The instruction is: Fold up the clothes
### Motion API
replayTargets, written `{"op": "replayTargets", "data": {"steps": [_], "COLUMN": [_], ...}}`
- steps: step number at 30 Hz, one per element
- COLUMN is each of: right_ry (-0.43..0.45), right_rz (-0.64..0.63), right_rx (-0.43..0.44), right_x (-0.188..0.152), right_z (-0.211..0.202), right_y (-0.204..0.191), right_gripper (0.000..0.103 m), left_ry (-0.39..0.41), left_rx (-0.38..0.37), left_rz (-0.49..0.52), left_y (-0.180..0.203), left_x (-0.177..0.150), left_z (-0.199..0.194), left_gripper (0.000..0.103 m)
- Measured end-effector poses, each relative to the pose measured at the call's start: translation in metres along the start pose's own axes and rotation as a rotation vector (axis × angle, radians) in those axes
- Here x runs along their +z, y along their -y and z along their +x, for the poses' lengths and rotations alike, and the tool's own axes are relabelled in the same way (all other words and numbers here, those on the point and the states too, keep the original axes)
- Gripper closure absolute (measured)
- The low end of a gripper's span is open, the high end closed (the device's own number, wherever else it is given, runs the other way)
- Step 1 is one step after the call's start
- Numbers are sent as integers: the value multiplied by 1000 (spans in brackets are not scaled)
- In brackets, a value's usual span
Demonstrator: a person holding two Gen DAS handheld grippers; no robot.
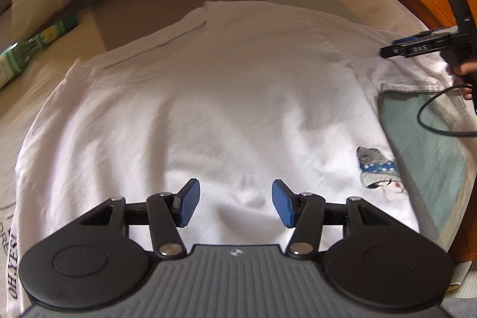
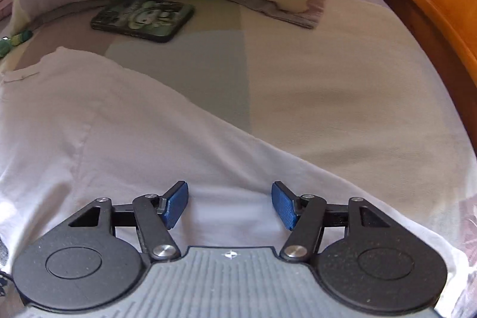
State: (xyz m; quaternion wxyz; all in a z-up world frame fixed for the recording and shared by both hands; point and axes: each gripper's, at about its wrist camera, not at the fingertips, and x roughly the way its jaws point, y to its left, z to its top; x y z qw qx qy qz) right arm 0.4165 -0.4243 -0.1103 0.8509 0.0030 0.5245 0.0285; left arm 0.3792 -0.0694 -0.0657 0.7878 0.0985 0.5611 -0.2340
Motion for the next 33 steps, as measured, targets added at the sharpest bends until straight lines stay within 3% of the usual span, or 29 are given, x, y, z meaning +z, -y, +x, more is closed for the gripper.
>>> {"op": "replayTargets", "data": {"steps": [2,5,11,15,17,20,25,30,33], "right_ry": [-25,-96,-12,-25,26,38,-12,41,21], "right_rz": [60,118,74,12,-27,-12,-6,-31,-63], "right_rx": [-47,-96,119,116,71,7,1,104,172], "right_x": [1,14,51,55,58,75,87,70,56], "right_z": [-1,-1,8,40,50,63,64,21,12], "right_y": [16,1,-103,-162,-172,-170,-175,-202,-225], "right_gripper": [36,34,20,20,8,0,0,0,0], "left_ry": [5,19,69,101,117,205,236,255,242], "left_rx": [23,50,74,83,88,130,139,99,95], "left_rz": [-62,-153,-242,-283,-303,-311,-461,-488,-502], "left_y": [-13,-31,-50,-63,-69,-80,-106,-96,-90], "left_x": [-9,-22,-33,-37,-38,-42,-45,-53,-64], "left_z": [-5,-13,-20,-20,-20,-22,-8,-8,-5], "left_gripper": [49,49,49,49,49,49,50,50,50]}}
